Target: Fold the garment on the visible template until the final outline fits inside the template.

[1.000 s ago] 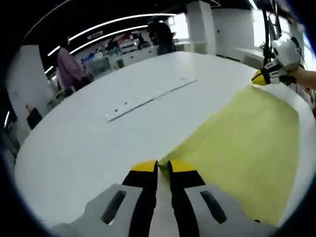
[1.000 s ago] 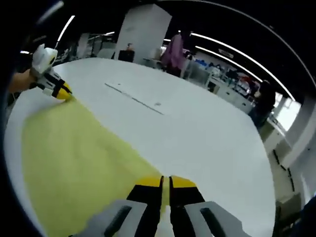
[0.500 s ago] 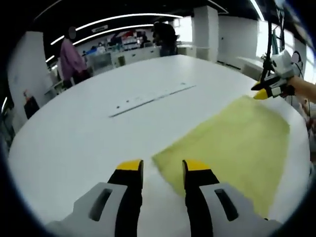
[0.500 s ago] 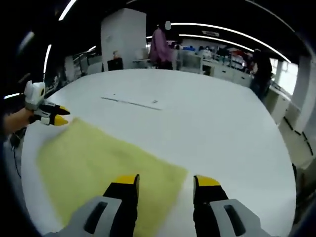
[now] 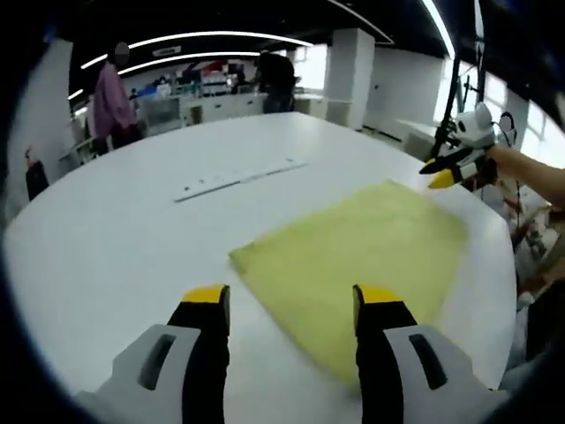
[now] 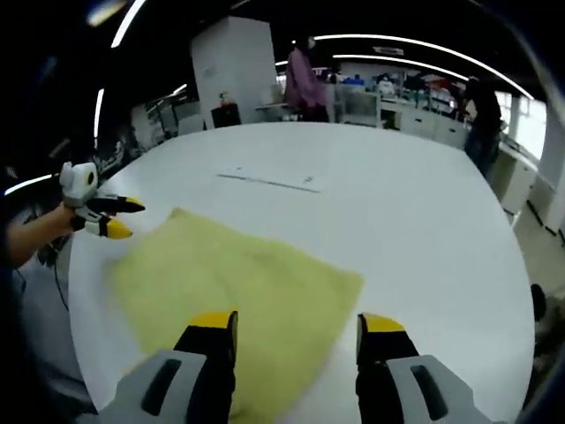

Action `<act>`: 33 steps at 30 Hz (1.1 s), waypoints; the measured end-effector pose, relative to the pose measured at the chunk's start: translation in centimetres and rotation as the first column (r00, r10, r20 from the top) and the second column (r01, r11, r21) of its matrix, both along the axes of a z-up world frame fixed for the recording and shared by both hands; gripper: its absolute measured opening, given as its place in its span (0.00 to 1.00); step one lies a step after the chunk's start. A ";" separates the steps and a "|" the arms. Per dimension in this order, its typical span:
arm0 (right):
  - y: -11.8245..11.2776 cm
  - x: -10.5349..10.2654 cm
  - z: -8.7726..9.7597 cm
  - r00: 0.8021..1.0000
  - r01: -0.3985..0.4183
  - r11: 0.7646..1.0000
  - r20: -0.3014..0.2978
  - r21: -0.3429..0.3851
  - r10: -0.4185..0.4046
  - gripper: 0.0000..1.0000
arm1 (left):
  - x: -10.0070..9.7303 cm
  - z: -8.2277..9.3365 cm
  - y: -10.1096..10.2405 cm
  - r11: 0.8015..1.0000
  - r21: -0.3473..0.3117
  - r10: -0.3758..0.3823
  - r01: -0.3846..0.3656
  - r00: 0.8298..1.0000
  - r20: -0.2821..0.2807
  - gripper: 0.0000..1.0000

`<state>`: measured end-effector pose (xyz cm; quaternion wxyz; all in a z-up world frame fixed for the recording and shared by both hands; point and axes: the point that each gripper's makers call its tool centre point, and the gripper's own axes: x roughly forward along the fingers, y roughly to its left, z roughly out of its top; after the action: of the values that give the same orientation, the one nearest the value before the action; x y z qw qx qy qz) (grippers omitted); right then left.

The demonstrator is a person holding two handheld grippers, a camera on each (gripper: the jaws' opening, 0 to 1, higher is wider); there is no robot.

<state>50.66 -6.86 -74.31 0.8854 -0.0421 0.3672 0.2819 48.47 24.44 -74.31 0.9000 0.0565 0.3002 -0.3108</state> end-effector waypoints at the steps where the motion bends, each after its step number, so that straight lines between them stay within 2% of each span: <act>1: 0.1 -0.3 0.1 1.000 -0.004 1.000 0.000 0.004 0.004 0.52 | -0.4 0.0 0.0 1.000 0.004 -0.009 0.009 1.000 0.000 0.53; 6: 0.3 -2.3 0.0 0.999 -0.033 0.999 -0.008 0.012 0.033 0.54 | -2.4 0.2 -0.1 0.999 -0.016 -0.036 0.036 0.999 -0.003 0.54; 12: 0.2 -4.7 -0.1 0.998 -0.048 0.998 -0.027 0.034 0.049 0.54 | -4.0 0.1 0.0 0.998 -0.062 -0.029 0.028 0.999 -0.018 0.53; 19: -0.4 -7.1 -0.7 0.998 -0.052 0.998 -0.038 0.039 0.054 0.47 | -6.2 -0.7 0.2 0.997 -0.073 -0.025 0.023 0.999 -0.031 0.50; 26: -0.7 -8.8 -1.3 0.998 -0.049 0.998 -0.042 0.041 0.051 0.36 | -7.8 -1.7 0.3 0.992 -0.128 0.002 -0.011 0.997 -0.071 0.39; 29: -0.7 -9.3 -1.6 0.998 -0.044 0.998 -0.047 0.050 0.047 0.33 | -8.5 -2.2 0.0 0.982 -0.185 0.018 -0.037 0.995 -0.102 0.32; 33: -0.6 -10.2 -2.2 0.998 -0.035 0.998 -0.059 0.062 0.038 0.28 | -9.1 -2.8 -0.2 0.973 -0.221 0.038 -0.066 0.991 -0.130 0.21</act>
<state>40.48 -7.45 -76.47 0.8695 -0.0134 0.3843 0.3101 39.41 24.28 -77.15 0.8880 -0.0730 0.3200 -0.3222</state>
